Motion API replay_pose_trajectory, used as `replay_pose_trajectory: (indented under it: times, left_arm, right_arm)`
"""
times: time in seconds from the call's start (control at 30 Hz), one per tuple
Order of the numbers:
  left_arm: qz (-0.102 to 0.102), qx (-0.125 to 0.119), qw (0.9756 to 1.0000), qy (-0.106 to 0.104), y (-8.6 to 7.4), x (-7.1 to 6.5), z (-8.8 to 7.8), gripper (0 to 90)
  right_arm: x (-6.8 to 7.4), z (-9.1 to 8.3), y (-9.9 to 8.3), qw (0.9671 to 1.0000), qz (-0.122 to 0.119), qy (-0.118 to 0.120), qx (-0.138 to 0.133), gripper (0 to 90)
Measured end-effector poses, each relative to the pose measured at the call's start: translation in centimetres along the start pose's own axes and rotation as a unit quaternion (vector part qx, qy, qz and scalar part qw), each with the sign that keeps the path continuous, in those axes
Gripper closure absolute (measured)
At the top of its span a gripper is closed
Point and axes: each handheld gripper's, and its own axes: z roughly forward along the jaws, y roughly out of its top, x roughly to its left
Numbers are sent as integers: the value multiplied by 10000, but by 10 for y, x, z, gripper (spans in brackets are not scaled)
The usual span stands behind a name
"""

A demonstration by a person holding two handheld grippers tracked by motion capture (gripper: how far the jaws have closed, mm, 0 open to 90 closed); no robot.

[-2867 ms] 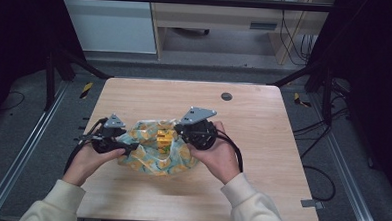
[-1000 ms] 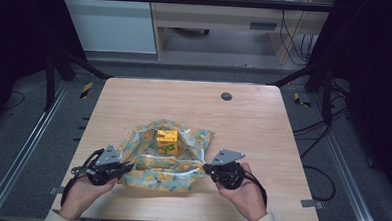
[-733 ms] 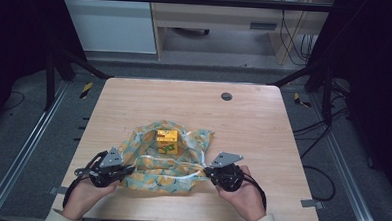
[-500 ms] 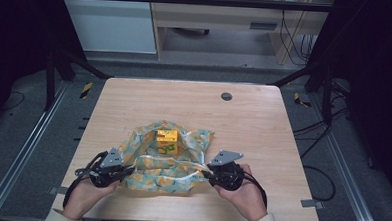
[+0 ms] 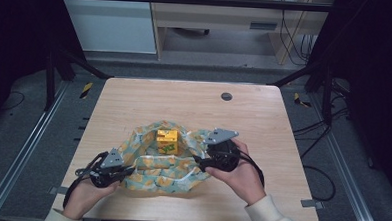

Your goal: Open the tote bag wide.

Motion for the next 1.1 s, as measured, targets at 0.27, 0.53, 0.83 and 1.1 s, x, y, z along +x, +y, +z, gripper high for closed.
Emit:
replay_pose_trajectory:
  times: [0.27, 0.53, 0.83, 1.1]
  left_arm:
    - [33, 6, 10000, 9, 0, 0, 0, 868]
    - [67, -45, 9999, 74, 1, 2, -1, 866]
    - [32, -549, 9983, 193, 20, 2, -5, 866]
    - [72, -47, 10000, 26, 17, -3, 17, 867]
  right_arm:
    - [-12, 47, 18, 9989, -29, 106, 462, 364]
    - [-15, 89, 23, 9952, -70, 217, 947, 748]
    - [-54, 78, 65, 9995, 157, -172, 208, 900]
    - [-82, 112, 48, 9959, 666, -230, 566, 900]
